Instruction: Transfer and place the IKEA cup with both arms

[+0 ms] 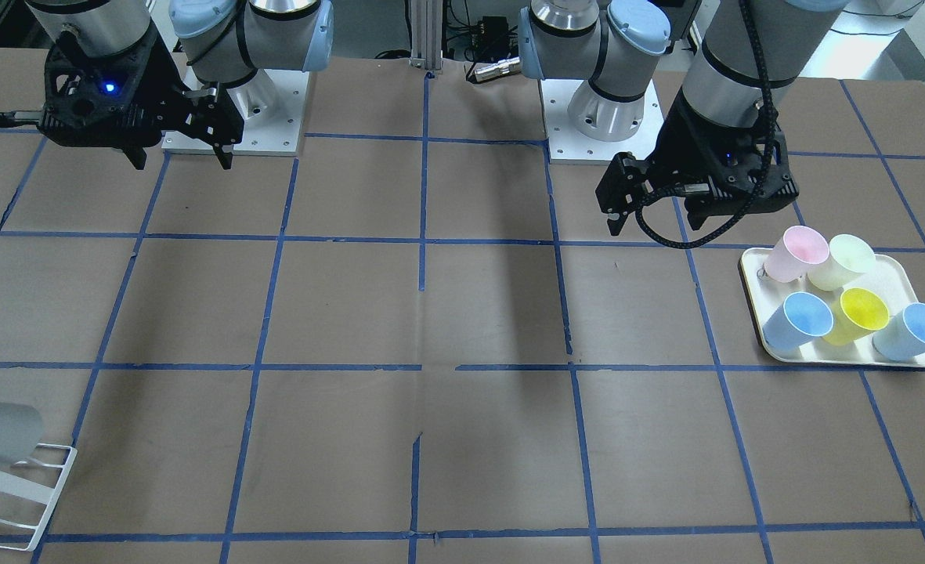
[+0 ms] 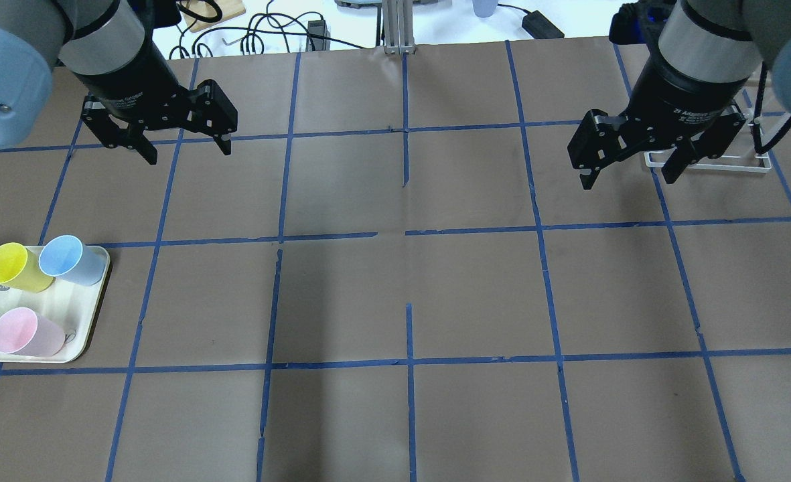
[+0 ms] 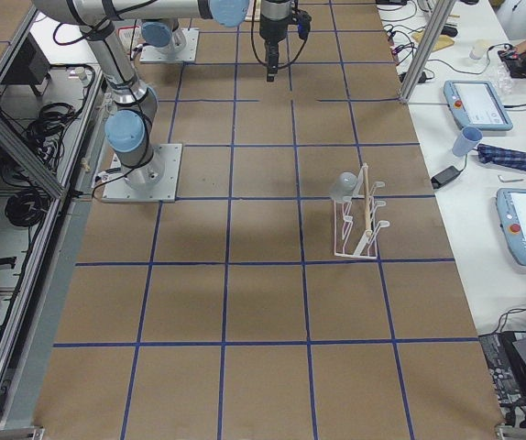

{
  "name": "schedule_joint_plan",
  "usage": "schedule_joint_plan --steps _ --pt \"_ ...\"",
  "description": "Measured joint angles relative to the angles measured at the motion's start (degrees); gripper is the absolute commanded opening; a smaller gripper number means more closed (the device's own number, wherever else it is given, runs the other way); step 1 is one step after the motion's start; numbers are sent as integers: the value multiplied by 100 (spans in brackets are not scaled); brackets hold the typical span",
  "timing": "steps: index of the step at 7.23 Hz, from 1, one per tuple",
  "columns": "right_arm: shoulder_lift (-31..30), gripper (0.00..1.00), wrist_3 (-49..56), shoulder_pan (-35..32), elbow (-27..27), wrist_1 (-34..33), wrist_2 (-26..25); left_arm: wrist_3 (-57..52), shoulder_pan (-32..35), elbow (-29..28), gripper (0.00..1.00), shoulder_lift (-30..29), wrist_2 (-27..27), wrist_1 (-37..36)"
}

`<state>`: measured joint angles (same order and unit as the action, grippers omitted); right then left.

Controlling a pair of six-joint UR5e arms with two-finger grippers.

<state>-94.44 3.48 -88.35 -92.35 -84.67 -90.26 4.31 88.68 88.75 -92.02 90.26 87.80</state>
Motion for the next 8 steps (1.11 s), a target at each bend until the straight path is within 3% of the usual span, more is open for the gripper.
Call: schedule_joint_plan --steps 8 --pt "1 100 36 63 10 -68 4 -9 0 -10 100 0 0 -9"
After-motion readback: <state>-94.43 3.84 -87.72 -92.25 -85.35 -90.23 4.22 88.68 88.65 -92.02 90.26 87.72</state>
